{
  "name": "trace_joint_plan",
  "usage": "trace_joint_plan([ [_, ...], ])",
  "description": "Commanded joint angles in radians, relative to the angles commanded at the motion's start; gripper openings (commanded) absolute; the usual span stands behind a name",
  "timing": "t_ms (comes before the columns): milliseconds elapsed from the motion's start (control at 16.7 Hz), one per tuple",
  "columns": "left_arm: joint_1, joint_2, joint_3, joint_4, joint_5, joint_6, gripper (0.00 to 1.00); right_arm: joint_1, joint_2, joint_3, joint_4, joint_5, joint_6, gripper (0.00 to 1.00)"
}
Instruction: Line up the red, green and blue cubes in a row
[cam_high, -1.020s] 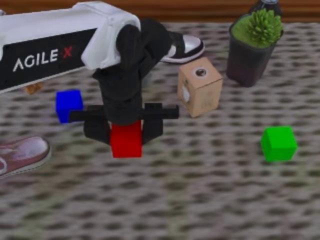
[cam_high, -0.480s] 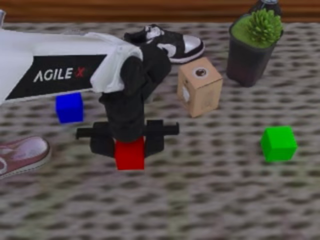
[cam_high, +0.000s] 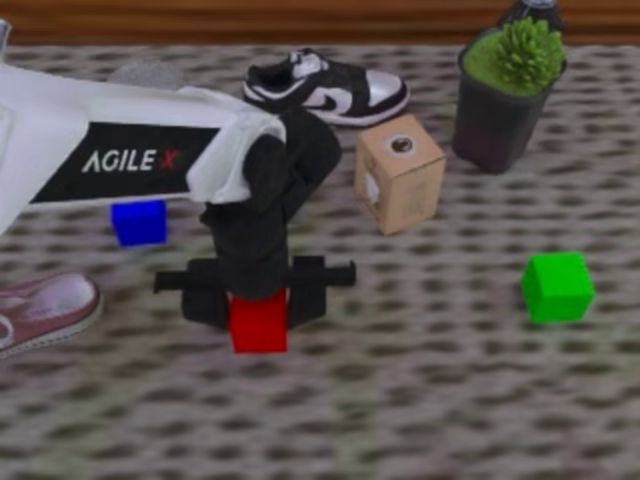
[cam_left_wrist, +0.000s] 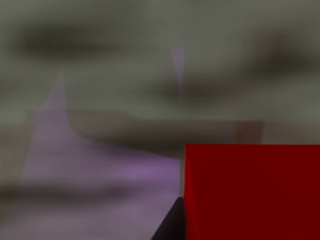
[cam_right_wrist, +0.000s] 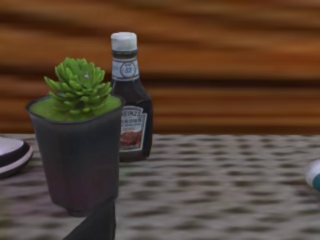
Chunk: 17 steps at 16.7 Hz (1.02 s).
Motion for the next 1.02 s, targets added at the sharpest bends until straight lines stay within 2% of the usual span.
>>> trace_joint_plan([
  [660,0.0,0.0,0.0,0.0,0.0,0.0,0.98,0.0,0.0,0.0,0.0,0.0,0.0,1.0],
  [1020,0.0,0.0,0.0,0.0,0.0,0.0,1.0,0.0,0.0,0.0,0.0,0.0,0.0,1.0],
])
